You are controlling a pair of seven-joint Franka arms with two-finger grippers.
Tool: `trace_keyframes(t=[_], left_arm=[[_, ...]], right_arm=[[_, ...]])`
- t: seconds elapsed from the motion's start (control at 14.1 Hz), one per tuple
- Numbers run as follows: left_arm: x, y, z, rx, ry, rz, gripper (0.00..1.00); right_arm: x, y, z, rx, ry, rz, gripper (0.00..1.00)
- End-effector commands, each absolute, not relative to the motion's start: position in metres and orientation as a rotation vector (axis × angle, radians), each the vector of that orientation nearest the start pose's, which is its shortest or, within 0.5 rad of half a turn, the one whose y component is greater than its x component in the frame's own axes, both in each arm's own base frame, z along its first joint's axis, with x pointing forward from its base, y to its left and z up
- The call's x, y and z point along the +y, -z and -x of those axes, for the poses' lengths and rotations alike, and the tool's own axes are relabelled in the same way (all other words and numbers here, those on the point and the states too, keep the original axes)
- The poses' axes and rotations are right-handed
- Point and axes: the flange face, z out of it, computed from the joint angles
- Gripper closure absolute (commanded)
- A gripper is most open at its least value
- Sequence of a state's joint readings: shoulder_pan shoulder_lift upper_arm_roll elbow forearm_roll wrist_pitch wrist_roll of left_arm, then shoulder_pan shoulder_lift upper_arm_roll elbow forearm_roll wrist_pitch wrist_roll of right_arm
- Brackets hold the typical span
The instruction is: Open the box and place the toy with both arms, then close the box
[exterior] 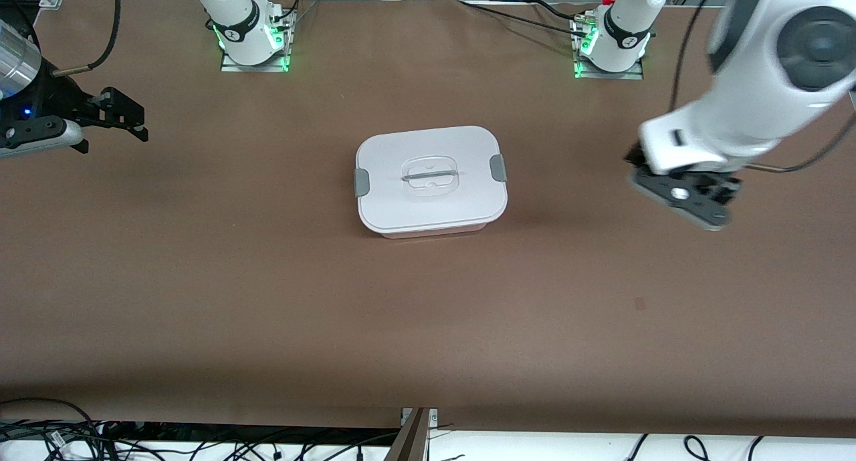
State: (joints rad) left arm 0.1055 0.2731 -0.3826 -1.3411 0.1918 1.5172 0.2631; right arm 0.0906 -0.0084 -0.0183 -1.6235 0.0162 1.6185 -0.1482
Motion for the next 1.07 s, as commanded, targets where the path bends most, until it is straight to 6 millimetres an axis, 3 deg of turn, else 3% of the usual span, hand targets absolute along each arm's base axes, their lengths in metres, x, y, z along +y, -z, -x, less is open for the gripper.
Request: trace_keyframes(t=[0.0, 0.07, 0.28, 0.43, 0.57, 0.99], left_arm=[[-0.097, -0.601, -0.604, 0.683, -0.089, 3.055, 0.0], [-0.073, -0.615, -0.598, 0.584, -0.044, 3.089, 0.0], [-0.034, -0.602, -0.555, 0.287, 0.032, 3.142, 0.0], [-0.041, -0.601, -0.537, 0.124, 0.059, 3.138, 0.0], [-0.033, -0.596, -0.54, -0.013, 0.048, 3.149, 0.0], [-0.045, -0.592, -0.541, 0.021, 0.031, 3.145, 0.0]], right_arm=[[0.04, -0.609, -0.56, -0.31, 0.006, 3.113, 0.0], [0.04, -0.609, -0.56, -0.311, 0.005, 3.113, 0.0], [0.035, -0.616, -0.561, -0.294, 0.027, 3.116, 0.0], [0.035, -0.616, -0.561, -0.294, 0.027, 3.116, 0.0], [0.034, -0.618, -0.561, -0.295, 0.034, 3.118, 0.0], [0.028, -0.618, -0.561, -0.275, 0.034, 3.117, 0.0]])
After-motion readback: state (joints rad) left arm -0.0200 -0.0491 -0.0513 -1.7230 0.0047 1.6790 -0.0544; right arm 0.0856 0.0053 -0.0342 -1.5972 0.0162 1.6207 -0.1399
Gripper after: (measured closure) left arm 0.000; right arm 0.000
